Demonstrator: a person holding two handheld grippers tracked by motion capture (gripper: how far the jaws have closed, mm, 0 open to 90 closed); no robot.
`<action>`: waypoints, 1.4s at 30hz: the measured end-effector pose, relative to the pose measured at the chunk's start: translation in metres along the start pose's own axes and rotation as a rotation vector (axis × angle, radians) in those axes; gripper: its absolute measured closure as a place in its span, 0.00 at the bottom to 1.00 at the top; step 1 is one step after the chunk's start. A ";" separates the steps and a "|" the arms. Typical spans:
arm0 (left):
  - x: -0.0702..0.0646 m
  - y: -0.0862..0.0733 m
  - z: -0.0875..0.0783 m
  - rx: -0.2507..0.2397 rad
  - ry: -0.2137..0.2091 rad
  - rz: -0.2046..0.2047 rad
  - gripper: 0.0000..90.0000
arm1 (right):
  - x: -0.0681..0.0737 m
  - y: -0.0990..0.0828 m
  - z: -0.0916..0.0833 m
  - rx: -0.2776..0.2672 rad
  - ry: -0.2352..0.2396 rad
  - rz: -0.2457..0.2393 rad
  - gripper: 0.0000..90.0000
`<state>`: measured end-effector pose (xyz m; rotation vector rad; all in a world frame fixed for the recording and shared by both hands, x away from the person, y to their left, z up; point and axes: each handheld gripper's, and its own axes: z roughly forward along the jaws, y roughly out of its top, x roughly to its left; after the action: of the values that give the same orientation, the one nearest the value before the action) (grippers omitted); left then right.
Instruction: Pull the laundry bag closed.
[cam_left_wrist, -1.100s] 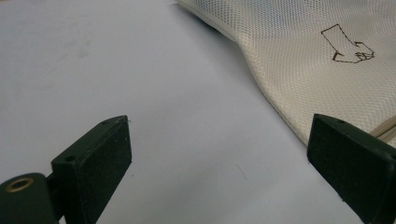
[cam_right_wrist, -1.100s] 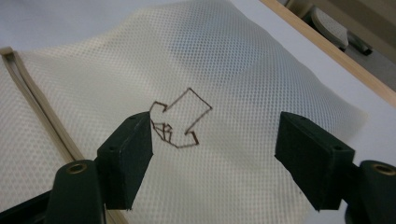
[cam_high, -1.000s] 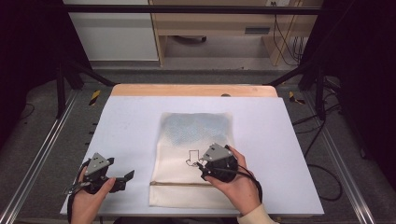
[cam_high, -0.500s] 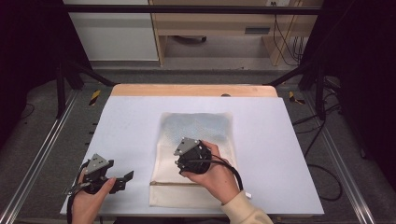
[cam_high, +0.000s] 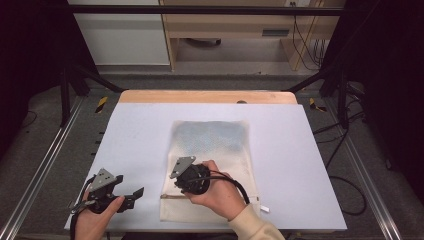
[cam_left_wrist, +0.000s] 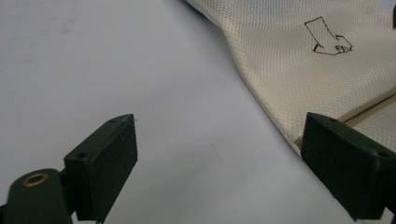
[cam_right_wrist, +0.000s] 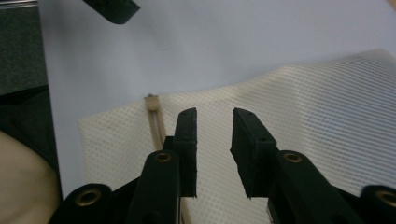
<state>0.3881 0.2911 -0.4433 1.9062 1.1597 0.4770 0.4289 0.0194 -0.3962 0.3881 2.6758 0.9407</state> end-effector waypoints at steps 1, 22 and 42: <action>-0.001 -0.003 -0.002 0.007 -0.001 -0.014 0.14 | 0.004 0.003 0.008 0.008 0.038 -0.002 0.85; -0.013 -0.009 -0.009 0.003 -0.050 -0.005 0.23 | 0.016 0.014 0.070 0.154 0.218 -0.013 0.91; -0.051 -0.008 0.020 0.067 -0.219 0.043 0.29 | 0.009 0.013 0.042 0.037 0.213 0.028 0.91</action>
<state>0.3720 0.2403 -0.4561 1.9888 1.0042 0.2463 0.4373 0.0555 -0.4205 0.3519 2.8906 0.9926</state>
